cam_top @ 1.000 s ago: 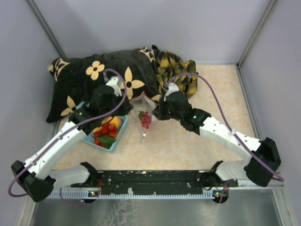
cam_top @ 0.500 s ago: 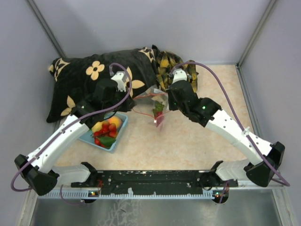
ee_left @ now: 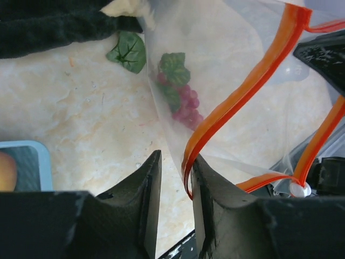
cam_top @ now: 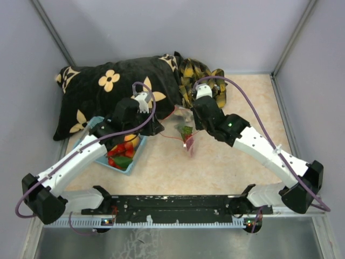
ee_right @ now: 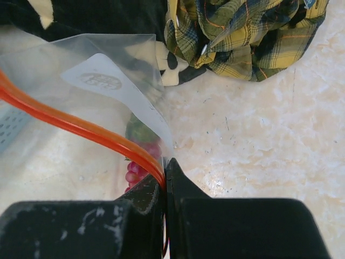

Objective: Place the food in the zip-top bag and seal the zipper
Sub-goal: Place the fake fruit in the zipper food storage bag, then pick up the fake fruit from the bin.

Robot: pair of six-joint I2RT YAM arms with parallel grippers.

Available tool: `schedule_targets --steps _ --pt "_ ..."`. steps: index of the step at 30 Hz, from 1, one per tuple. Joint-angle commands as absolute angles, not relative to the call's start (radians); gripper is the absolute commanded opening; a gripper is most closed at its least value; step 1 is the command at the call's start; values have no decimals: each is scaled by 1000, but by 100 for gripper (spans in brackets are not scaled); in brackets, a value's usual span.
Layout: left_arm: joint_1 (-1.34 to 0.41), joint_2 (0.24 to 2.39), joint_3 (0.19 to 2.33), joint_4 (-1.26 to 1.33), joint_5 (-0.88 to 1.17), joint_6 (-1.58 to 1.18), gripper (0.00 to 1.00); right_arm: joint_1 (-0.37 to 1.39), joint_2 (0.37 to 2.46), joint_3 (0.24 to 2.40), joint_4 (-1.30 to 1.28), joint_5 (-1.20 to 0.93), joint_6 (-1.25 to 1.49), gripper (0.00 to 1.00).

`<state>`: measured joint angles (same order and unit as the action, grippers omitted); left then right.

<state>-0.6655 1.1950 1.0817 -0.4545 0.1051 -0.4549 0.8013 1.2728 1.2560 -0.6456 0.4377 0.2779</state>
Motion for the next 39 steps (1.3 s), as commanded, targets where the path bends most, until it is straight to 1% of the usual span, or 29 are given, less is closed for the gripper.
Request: schedule_targets --steps 1,2,6,7,10,19,22,24,26,29,31,35,39 --pt "-661 1157 1078 -370 140 -485 36 792 1276 1260 -593 424 245 0" --pt "-661 1147 1078 -370 134 -487 40 793 1279 1258 -594 416 247 0" --pt "-658 1080 1073 -379 104 -492 64 808 1281 1269 -604 433 242 0" --pt "-658 1059 1072 -380 101 -491 68 811 1282 1273 -608 445 239 0" --pt "-657 1007 1078 -405 77 -481 74 814 1283 1290 -621 470 222 0" --pt "-628 935 1094 -631 -191 -462 81 857 1303 1358 -664 546 187 0" --pt "-592 936 1082 -703 -269 -456 83 862 1304 1360 -660 549 182 0" --pt "-543 939 1064 -727 -284 -440 83 863 1304 1359 -657 547 180 0" --pt "-458 946 1037 -733 -265 -411 84 862 1304 1355 -651 544 178 0" --pt "-302 969 1008 -712 -157 -336 84 863 1301 1347 -644 538 175 0" --pt "-234 1006 1011 -712 -132 -292 86 862 1297 1339 -636 531 174 0" --pt "-139 1129 1032 -724 -106 -243 87 863 1288 1323 -620 517 169 0" --pt "-94 1237 1044 -718 -53 -231 87 863 1273 1303 -600 504 159 0"
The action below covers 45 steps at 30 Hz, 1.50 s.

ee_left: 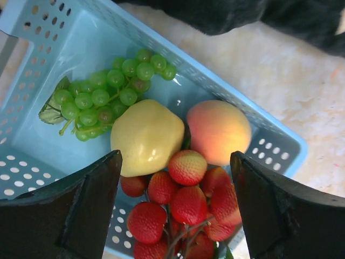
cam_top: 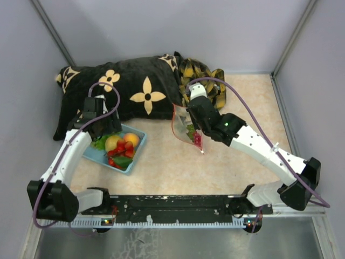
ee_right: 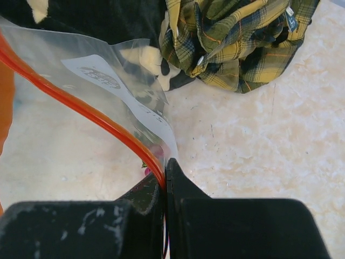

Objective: Place the food in the zip-top bag and seal the zipper
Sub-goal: Pick up the fake fruit from the bin.

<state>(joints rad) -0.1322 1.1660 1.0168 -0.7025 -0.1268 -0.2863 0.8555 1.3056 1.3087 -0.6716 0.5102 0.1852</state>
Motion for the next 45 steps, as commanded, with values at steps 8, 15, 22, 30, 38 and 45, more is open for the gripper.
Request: schedule_targets --steps 8,15,22,30,38,45 --pt "-78 1363 1092 -770 -71 -216 89 862 1244 1265 -552 442 143 0" --pt "-78 1441 1091 -845 -129 -212 88 863 1233 1243 -518 397 128 0" --pt "-78 1507 1084 -868 -186 -222 88 863 1221 1204 -477 363 112 0" --pt "-78 1644 1089 -872 -129 -236 86 863 1193 1169 -448 354 106 0" --pt "-77 1646 1090 -853 -135 -238 82 863 1190 1161 -431 354 106 0" --pt "-77 1550 1097 -849 -141 -254 66 863 1197 1166 -437 357 107 0"
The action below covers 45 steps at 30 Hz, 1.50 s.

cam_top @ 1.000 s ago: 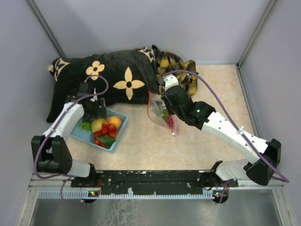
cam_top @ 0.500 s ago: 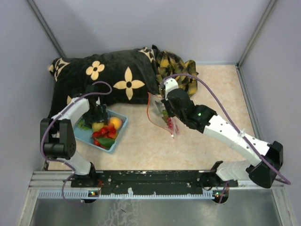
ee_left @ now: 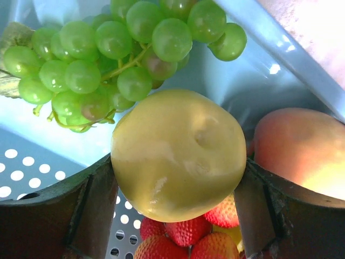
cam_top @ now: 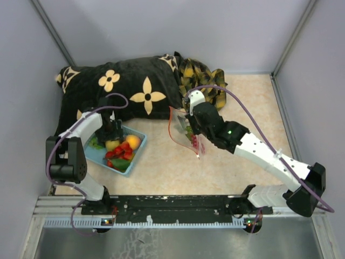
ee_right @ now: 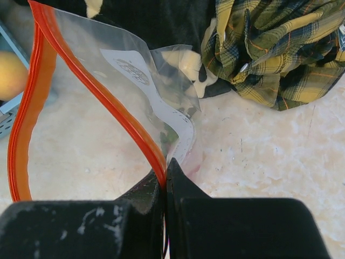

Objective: Place the food in the zip-top bag and seal the zipper
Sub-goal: Pick up the fake fruit from the bin.

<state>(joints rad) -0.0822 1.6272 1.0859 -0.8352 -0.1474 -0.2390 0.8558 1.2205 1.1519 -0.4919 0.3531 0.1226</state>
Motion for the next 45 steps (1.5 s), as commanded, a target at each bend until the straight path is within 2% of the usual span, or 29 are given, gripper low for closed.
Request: schedule_targets --steps 1,5,13,20,31,35,45 --pt "-77 1529 1096 -851 -141 -257 62 863 1200 1168 -439 359 108 0" --pt "-77 1426 1091 -862 -129 -264 57 862 1201 1174 -445 367 109 0" --pt "-78 1246 1102 -864 -86 -255 57 863 1210 1186 -456 384 124 0" --pt "-82 1081 1109 -784 159 -276 56 862 1224 1198 -459 399 144 0" --pt "-129 849 1022 -410 498 -503 57 862 1242 1222 -472 389 177 0" --pt "-215 801 943 -235 508 -583 57 864 1256 1259 -492 383 186 0" --pt "-541 847 802 167 367 -629 56 875 1287 1297 -522 371 200 0"
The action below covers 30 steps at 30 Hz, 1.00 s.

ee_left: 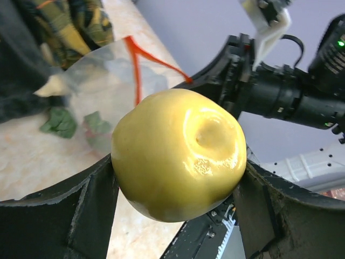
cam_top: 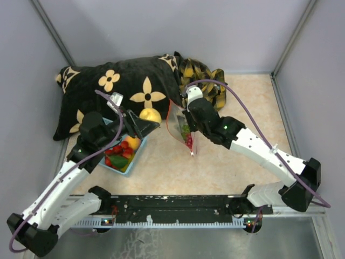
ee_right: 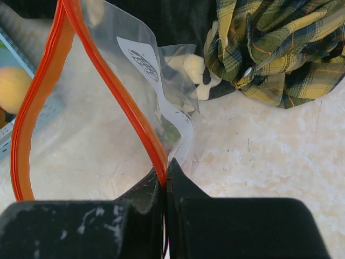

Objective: Place the food in the zip-top bag and seal the zipper
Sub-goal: Place the fake fruit in the zipper food storage bag.

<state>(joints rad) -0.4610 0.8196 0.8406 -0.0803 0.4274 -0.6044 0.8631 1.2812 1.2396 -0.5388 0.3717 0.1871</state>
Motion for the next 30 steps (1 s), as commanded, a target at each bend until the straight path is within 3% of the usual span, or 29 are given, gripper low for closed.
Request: schedule_targets --steps 1,13,30 --pt "-563 861 797 191 356 -623 56 876 1288 1300 -524 370 202 0" --pt "-728 991 799 418 266 -563 57 882 1304 1314 -537 363 215 0" --pt "-752 1215 891 206 126 -410 63 882 1292 1310 -524 341 219 0"
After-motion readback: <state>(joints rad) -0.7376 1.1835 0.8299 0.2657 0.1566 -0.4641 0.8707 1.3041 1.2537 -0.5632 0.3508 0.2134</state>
